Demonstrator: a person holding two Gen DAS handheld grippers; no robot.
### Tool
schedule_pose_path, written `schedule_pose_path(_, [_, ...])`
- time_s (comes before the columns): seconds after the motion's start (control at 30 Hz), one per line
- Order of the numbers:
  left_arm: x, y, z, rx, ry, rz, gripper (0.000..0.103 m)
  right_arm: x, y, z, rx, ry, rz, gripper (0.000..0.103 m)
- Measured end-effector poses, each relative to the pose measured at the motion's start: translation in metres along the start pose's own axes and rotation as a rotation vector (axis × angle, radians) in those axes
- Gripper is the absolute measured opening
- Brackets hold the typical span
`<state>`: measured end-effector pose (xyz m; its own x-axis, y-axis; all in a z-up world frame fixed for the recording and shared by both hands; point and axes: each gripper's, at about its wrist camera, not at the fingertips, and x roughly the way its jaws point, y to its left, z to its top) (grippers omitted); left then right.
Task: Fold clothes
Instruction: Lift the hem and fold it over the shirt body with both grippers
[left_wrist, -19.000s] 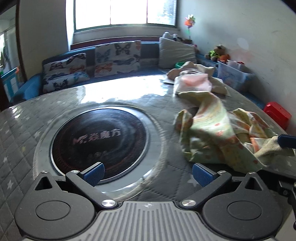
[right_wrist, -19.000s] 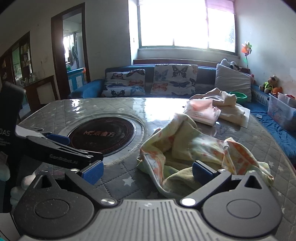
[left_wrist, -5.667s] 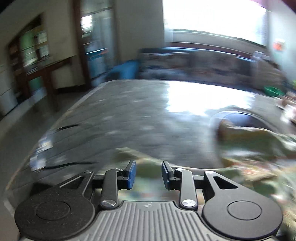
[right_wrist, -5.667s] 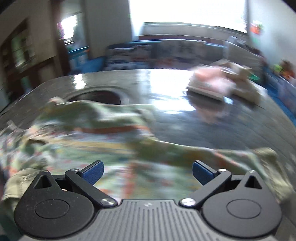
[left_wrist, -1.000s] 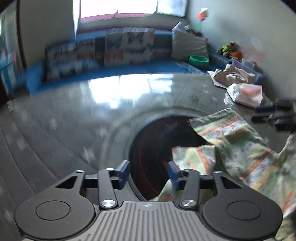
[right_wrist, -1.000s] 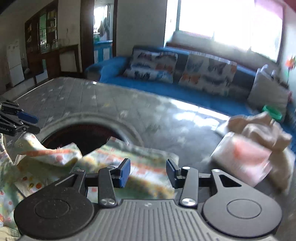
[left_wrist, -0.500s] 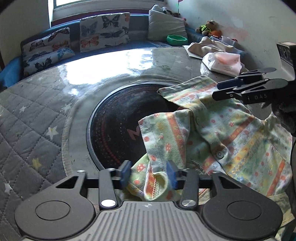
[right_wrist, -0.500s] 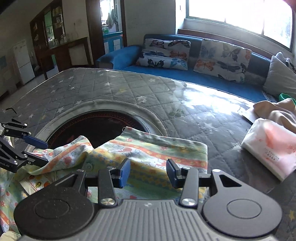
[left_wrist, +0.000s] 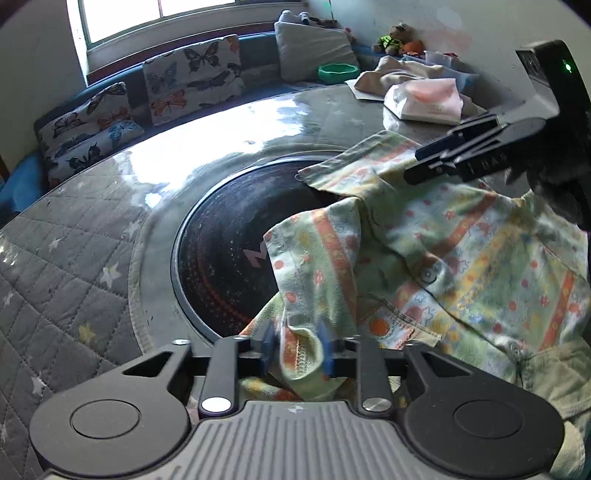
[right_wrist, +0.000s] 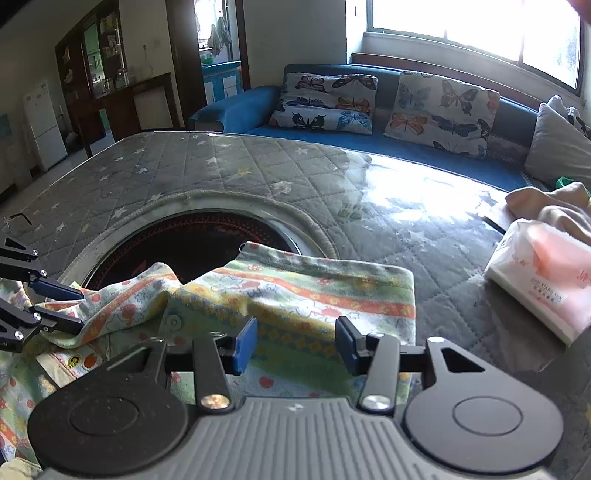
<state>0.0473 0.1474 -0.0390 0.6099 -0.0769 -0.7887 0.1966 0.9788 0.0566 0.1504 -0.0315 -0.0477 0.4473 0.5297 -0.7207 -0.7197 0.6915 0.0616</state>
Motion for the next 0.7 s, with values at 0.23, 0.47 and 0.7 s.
schedule_pose_path(0.23, [0.000, 0.013, 0.026, 0.062, -0.082, 0.155, 0.005, -0.004, 0.002, 0.000, -0.020, -0.011, -0.015, 0.047])
schedule_pose_path(0.47, [0.001, 0.033, 0.056, 0.113, -0.172, 0.311, 0.004, 0.005, 0.000, 0.005, -0.010, -0.020, -0.028, 0.049])
schedule_pose_path(0.7, [0.028, 0.045, 0.061, 0.039, -0.128, 0.248, 0.005, 0.013, -0.013, 0.010, 0.033, -0.020, -0.075, 0.051])
